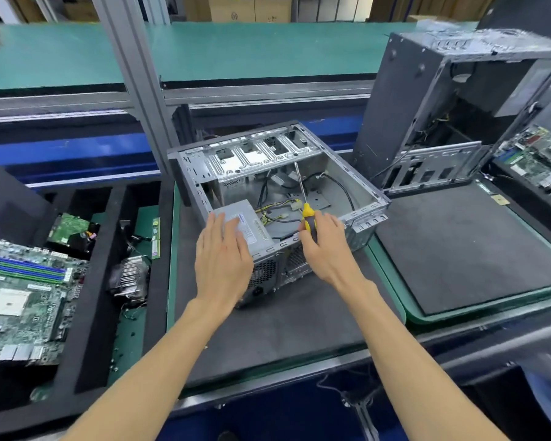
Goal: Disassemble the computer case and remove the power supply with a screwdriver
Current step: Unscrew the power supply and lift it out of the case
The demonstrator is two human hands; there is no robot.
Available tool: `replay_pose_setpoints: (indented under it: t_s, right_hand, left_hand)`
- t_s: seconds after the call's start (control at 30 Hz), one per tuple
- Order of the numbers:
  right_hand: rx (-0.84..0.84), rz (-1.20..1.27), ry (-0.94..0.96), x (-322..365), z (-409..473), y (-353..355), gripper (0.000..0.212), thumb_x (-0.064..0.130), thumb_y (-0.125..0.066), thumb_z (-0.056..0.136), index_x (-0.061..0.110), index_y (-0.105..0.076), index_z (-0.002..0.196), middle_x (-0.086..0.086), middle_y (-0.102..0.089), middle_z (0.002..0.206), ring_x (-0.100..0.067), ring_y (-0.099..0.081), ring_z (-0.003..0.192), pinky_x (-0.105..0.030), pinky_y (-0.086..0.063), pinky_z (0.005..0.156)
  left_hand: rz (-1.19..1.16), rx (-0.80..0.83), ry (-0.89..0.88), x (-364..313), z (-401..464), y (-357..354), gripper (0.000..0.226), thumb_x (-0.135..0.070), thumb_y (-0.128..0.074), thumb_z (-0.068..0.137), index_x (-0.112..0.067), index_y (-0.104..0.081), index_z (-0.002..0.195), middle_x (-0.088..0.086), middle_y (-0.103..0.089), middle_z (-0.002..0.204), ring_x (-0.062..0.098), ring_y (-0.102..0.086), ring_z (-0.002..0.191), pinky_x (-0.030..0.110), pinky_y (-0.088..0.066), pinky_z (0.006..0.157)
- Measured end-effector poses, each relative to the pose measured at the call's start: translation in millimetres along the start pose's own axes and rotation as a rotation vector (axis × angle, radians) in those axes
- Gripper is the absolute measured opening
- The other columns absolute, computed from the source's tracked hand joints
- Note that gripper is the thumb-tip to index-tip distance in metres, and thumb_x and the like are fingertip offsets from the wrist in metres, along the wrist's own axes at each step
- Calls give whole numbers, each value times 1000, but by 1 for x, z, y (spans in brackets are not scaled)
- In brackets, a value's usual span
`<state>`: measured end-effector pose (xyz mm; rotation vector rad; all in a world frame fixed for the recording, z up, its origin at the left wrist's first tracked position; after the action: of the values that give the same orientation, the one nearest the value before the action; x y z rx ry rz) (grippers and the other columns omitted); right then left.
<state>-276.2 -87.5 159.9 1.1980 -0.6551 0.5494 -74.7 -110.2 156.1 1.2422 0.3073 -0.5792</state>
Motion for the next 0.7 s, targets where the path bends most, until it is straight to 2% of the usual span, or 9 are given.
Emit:
replay_pose_setpoints:
  t_s: [0.1,0.17,0.3,0.4,0.47,0.57,0.6,0.7]
  right_hand:
    - [47,78,-21,5,0,1,20,31,-40,96,17,-41,83,0,-43,73,-15,-39,79,-32,-29,69]
    - [72,105,-15,9,-2,1,19,28,-42,98,18,-39,82,2,-40,72,-18,-35,71,-31,-25,63]
    - [121,125,-16,12,-11,-3,21,31,-44,100,12,-50,92,-3,-51,82,-21,-44,78,-34,-34,67]
    - [74,164,-12,17,-19,0,26,38,-43,100,14,-53,95,-7,-60,92,-21,-52,90,-38,-45,77]
    - [-22,154,1,19,-27,9,26,39,-44,100,16,-54,93,-5,-58,86,-18,-51,85,-36,-45,73]
    - [-122,150,-39,14,-41,17,19,35,-47,100,20,-50,89,-4,-60,76,-25,-53,69,-43,-46,62]
    - [-141,157,-57,12,-45,18,17,33,-49,101,23,-48,87,0,-60,71,-24,-52,63,-41,-45,59]
    - [-146,270,-124,9,-60,13,22,30,-52,103,29,-47,82,13,-46,57,-10,-35,50,-23,-30,47]
  left_hand:
    - [-5,5,-27,3,3,0,41,-19,-34,105,-9,-55,140,12,-43,154,24,-27,149,42,-22,122]
    - [-1,2,-27,9,7,2,40,-21,-36,104,-12,-59,136,9,-46,152,21,-29,148,42,-29,120]
    - [0,-7,-54,21,13,9,37,-21,-41,102,-19,-64,131,2,-50,150,12,-31,147,40,-42,107]
    - [-4,2,-86,31,23,10,37,-22,-41,101,-21,-64,130,1,-51,149,11,-33,146,32,-35,111]
    - [-6,0,-92,38,30,13,43,-30,-36,99,-24,-65,129,-1,-52,148,10,-35,145,31,-33,111]
    - [53,-31,-130,42,37,19,50,-36,-31,94,-25,-69,125,0,-58,142,16,-43,140,40,-39,109]
    - [73,-39,-139,42,38,20,50,-35,-31,94,-24,-69,125,0,-58,141,18,-44,140,44,-38,110]
    - [160,-34,-168,38,37,20,49,-32,-31,97,-19,-67,126,4,-59,139,22,-42,141,49,-27,117]
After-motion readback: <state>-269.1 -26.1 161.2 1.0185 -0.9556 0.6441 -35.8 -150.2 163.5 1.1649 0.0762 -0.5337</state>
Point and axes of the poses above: each hand's wrist, its own z-axis towards the middle knuckle, its own y-axis out of the back of the hand, x = y × z, the point moved 7 cm from there along z, towards the middle knuckle
